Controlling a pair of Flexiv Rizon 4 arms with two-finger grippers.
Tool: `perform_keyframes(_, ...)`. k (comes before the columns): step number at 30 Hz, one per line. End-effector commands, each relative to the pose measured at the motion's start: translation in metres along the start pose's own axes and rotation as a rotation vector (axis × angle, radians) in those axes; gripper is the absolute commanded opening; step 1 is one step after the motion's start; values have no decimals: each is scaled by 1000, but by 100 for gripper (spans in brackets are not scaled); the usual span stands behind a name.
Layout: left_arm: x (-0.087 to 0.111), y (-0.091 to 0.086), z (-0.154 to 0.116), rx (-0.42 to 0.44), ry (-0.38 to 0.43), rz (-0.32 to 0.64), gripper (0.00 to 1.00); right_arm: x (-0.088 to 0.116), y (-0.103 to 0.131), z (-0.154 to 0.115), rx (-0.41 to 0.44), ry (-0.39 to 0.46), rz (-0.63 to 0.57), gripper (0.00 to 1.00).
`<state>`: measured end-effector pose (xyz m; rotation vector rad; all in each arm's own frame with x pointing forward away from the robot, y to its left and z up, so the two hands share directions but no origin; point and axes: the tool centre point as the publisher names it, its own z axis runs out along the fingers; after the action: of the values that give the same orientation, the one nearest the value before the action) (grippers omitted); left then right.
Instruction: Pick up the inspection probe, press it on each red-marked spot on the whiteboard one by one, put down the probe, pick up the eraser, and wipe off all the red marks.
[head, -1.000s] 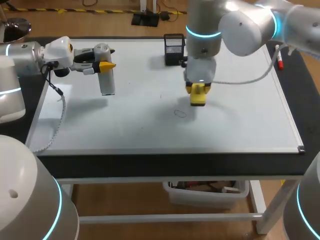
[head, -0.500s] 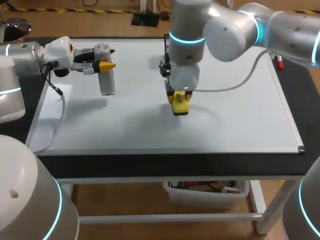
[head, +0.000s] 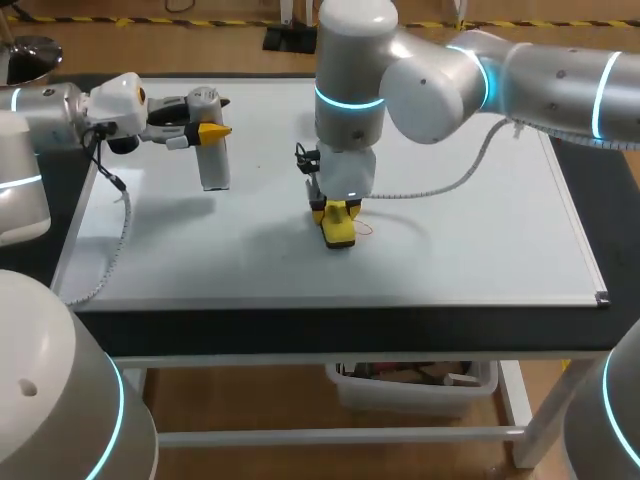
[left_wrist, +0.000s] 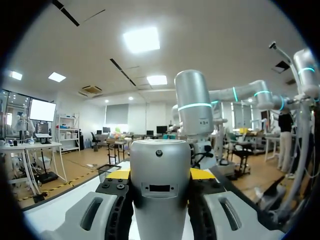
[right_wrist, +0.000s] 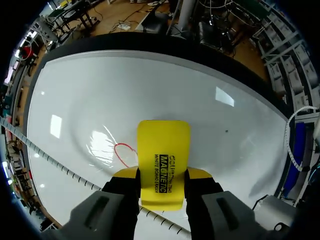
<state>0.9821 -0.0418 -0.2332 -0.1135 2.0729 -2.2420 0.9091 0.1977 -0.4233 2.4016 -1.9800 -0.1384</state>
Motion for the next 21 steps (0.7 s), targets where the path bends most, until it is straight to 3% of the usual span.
perform_keyframes(1, 1, -1, 1, 0, -4, 3, 0, 3, -2, 0, 2, 5, -1, 0)
perform_keyframes(21, 1, -1, 1, 0, -4, 3, 0, 24, 9, 11, 10, 39, 36, 0)
